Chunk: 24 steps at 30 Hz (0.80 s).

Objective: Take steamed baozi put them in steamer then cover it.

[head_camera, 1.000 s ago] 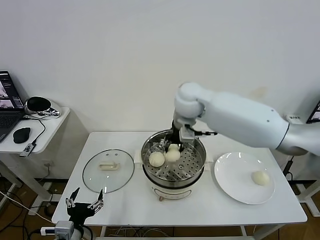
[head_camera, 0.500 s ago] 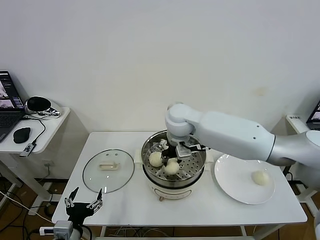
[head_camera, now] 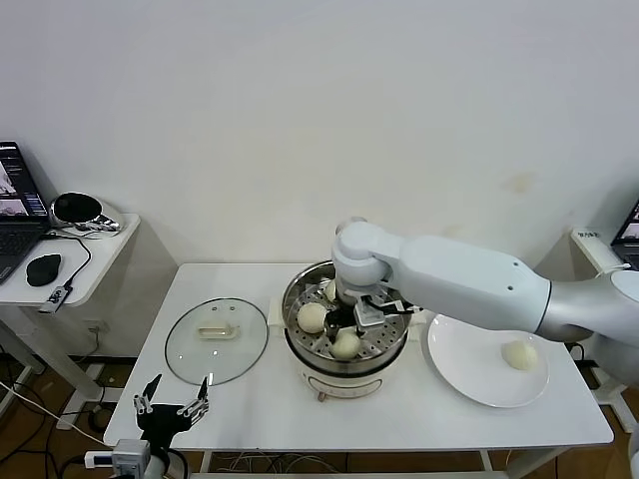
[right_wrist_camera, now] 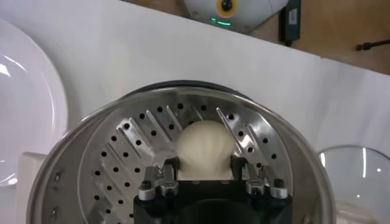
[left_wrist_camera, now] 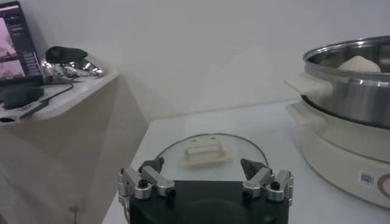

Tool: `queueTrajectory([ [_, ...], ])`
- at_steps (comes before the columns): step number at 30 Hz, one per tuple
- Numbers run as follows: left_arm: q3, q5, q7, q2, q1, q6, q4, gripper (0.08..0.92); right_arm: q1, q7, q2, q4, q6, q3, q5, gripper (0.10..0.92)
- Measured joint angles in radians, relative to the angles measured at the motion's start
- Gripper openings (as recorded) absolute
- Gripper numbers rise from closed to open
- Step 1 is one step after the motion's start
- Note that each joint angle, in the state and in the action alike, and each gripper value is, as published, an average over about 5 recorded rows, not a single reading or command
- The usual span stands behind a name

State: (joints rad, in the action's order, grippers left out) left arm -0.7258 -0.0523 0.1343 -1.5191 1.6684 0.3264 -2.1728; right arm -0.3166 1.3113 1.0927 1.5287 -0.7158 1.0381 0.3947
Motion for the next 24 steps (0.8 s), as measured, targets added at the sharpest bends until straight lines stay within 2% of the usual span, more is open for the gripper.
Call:
queueTrajectory([
  [7, 0.0, 0.0, 0.002, -0.005, 0.001, 0.003, -0.009, 0.823, -0.02, -0.003, -0.021, 0.004, 0.02, -0.007, -0.048, 0.766],
  [10, 0.003, 0.0, 0.002, -0.004, 0.002, 0.004, -0.011, 0.823, -0.033, 0.0, -0.041, 0.016, 0.05, -0.025, -0.073, 0.812],
  [16, 0.004, 0.002, 0.002, 0.001, 0.004, 0.005, -0.021, 0.823, -0.062, 0.007, -0.121, 0.028, 0.19, -0.08, -0.138, 0.823],
  [24, 0.024, -0.001, 0.007, 0.011, 0.006, 0.01, -0.027, 0.823, -0.064, 0.012, -0.296, -0.004, 0.496, -0.158, -0.243, 0.823],
])
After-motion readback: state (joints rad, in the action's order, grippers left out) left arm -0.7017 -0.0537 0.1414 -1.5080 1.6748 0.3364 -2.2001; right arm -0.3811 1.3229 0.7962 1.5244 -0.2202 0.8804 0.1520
